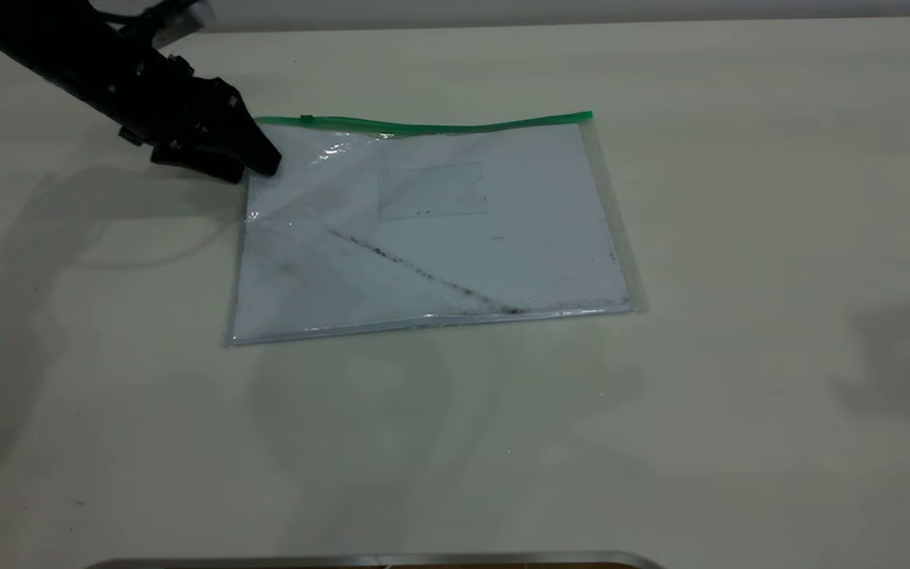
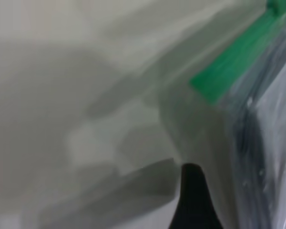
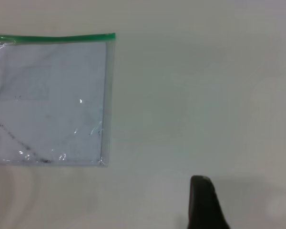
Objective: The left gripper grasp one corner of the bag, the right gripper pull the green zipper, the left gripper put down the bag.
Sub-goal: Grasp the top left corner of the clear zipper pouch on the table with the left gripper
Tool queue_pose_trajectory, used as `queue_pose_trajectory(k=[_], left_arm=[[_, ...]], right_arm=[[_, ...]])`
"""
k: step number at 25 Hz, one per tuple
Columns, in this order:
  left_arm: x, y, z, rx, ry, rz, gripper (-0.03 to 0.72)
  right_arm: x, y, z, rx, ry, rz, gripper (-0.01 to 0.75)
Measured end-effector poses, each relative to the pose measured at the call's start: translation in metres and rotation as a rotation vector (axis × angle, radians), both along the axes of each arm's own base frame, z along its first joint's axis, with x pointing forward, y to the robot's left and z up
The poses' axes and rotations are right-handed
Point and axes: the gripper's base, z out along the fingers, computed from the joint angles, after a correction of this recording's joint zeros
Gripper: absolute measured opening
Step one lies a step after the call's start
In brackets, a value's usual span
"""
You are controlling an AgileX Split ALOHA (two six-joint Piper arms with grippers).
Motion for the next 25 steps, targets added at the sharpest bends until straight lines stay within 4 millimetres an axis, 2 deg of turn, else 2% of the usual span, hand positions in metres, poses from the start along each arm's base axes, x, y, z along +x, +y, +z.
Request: queue_pose_trajectory(k=[6,11,14,18,25], left_arm=[[0.005,-0.006,0.001,-0.086,-0.062,0.022,0.588],[0.001,-0.008,-0.013,-0.123,-0.037,0.01,0.587],[-0.001,-0.009,-0.014,-0.134,-0.044,-0.024,0.554],[-0.001,-0.01,-0.014,-0.132,-0.06,-0.045,0.428],[0.0,-0.01,-0.013,-0.116,-0.143,-0.121,0.102]], right_arm=[[0.0,0.0,0.0,0.0,0.001,0.0,0.492],[-0.001,0.0,-0.001,0.001,0.009,0.003,0.492],[-0.001,0.0,-0.001,0.002,0.011,0.004,0.492],[-0.001,0.0,-0.001,0.002,0.011,0.004,0.492],[-0.001,0.0,-0.001,0.002,0.011,0.003,0.492]])
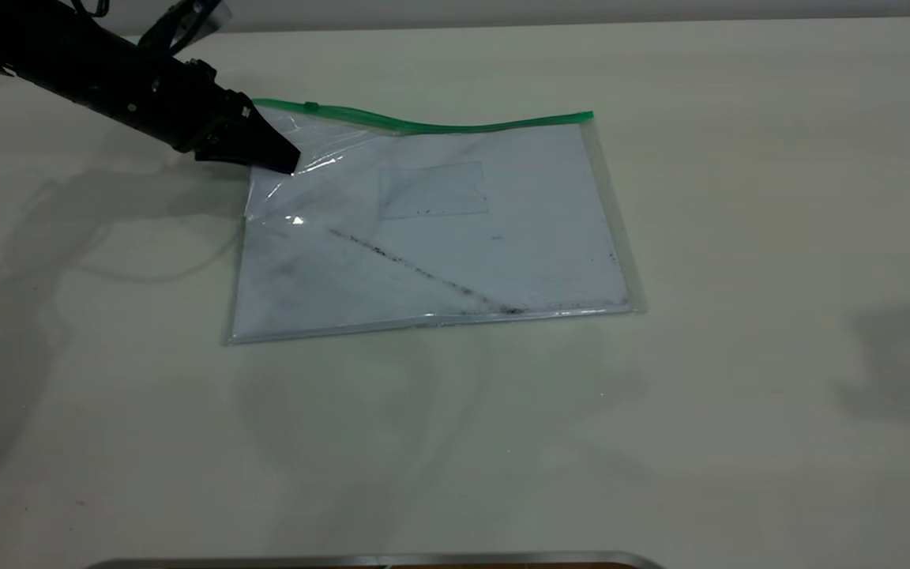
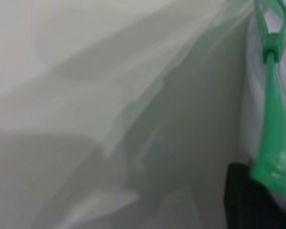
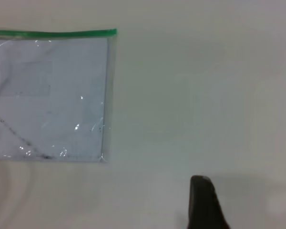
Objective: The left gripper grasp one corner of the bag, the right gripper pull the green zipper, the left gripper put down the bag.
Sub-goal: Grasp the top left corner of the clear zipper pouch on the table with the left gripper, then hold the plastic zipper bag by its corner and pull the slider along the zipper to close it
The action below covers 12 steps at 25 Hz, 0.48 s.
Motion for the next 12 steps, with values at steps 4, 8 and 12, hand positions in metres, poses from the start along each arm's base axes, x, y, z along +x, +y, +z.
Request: queue_pose_trajectory(k=[4,8,12], left_arm=[[0.002,-0.004,0.007,-0.029,-0.116,-0.121,0.052],[0.008,-0.013,0.034,-0.122,-0.293,-0.381,0.052],[0.019,-0.028,0.064,-0.119,-0.405,-0.573,0.052]], right_arm=[[0.0,0.0,0.0,-0.006,-0.001,0.006,0.492],[0.003,0.0,-0.003,-0.047,-0.004,0.053,0.492],[0.016,0.001,-0.015,-0.068,0.006,0.118,0.492]])
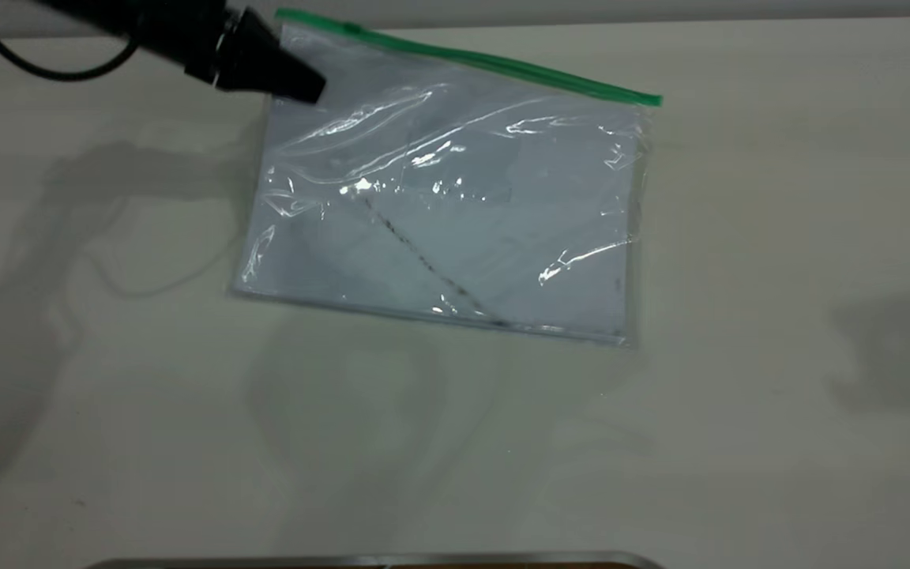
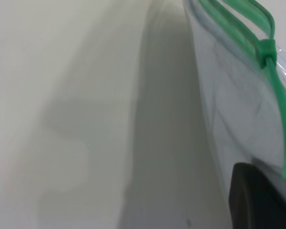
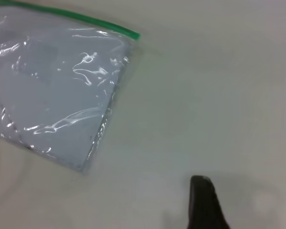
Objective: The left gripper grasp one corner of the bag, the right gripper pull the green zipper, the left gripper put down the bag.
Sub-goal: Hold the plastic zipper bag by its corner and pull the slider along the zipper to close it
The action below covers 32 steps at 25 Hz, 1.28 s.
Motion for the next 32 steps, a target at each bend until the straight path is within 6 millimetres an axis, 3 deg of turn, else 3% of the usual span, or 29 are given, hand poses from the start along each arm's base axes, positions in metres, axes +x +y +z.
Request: queue_pose_trajectory(k=[8,14,20,25,32], left_arm=[[0.005,-0.056,0.03,0.18,-0.182,-0.242,0.052],[-0.01,-0.098,0.03,0.202,-0.195,-0.36,0.052],[-0.022,-0.122,0.026,0.258,-0.21,-0.449,0.051],[-0.03,-0.14,0.025,0.259,-0.219,-0.49,0.051],[-0.035,-0.157,0.025,0.264,-0.262,-0.51,0.051]], right_arm=[[0.044,0.01,-0.046,0.026,-0.022,0.172,0.492],[0.08,0.047,-0.091,0.014,-0.053,0.362,0.492],[0.12,0.088,-0.125,0.035,-0.051,0.496,0.492],[0.137,0.122,-0.156,0.091,0.006,0.62,0.492],[0.148,0.134,-0.172,0.113,0.019,0.668,0.492]])
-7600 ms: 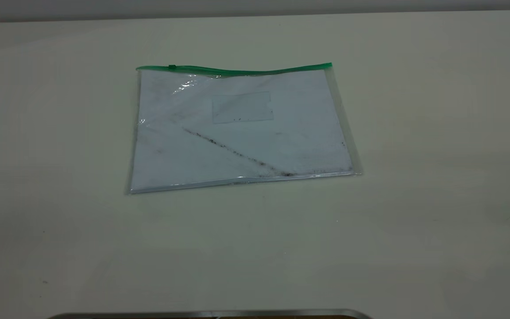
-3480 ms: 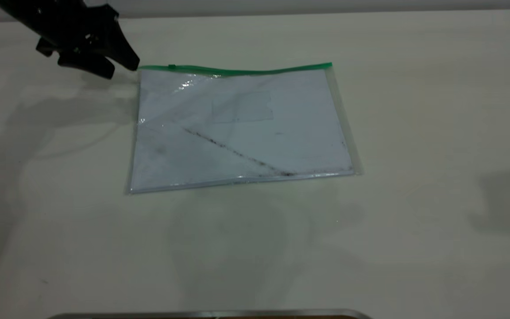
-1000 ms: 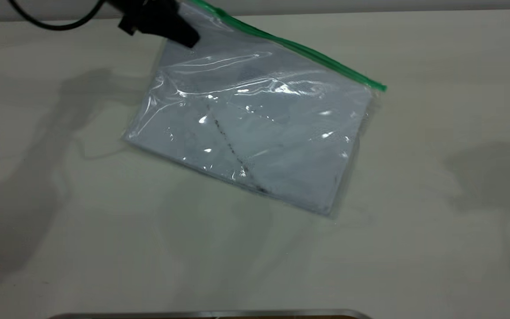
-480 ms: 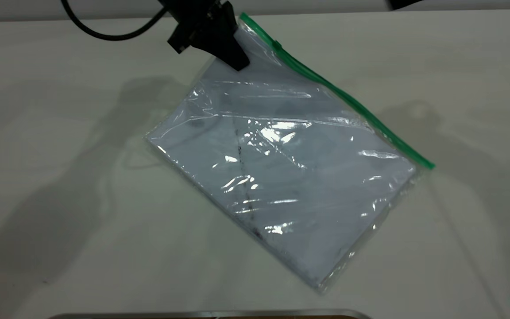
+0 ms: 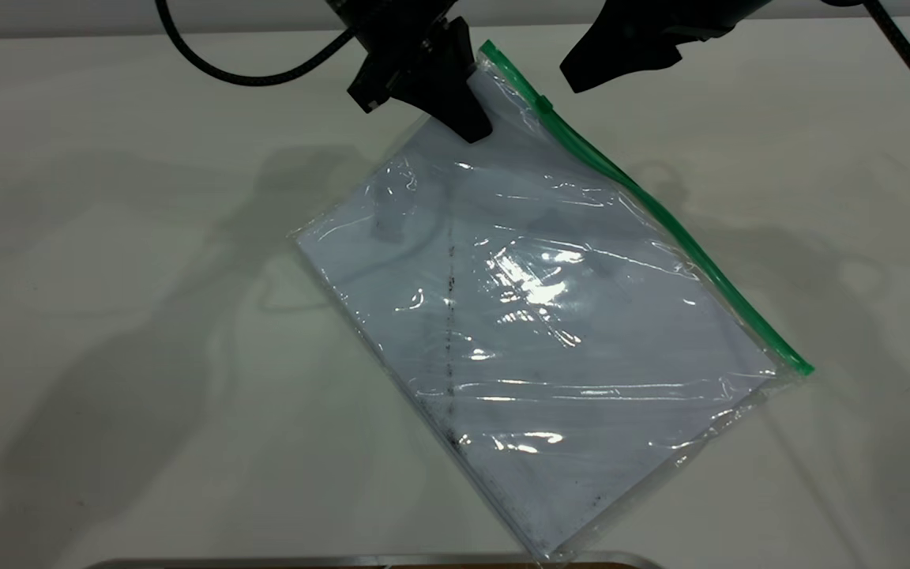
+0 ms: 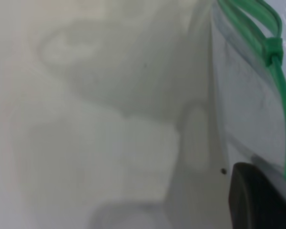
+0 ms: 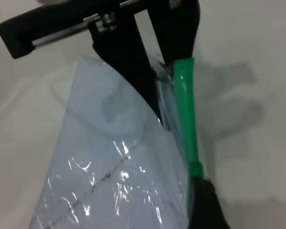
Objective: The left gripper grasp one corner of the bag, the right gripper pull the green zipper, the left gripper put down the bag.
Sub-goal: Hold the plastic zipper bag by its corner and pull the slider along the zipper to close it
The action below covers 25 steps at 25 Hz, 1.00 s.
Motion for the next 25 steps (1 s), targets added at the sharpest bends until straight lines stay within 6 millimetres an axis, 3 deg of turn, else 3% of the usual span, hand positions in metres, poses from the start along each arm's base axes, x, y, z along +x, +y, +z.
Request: queue_pose_trajectory(k=[15,21,25], left_arm=[[-0.004,-0.029,0.0,-0.066,-0.104,-0.018,0.051],[-0.002,-0.031,0.001,-0.086,-0.126,-0.005,0.051],[-0.002,-0.031,0.001,-0.089,-0.13,0.0,0.051]], right_arm=[[-0.003,0.003,-0.006,0.027,0.037,0.03,0.492],[-0.004,0.003,-0.005,0.033,0.041,0.036,0.491],[-0.004,0.003,-0.005,0.033,0.042,0.036,0.442]])
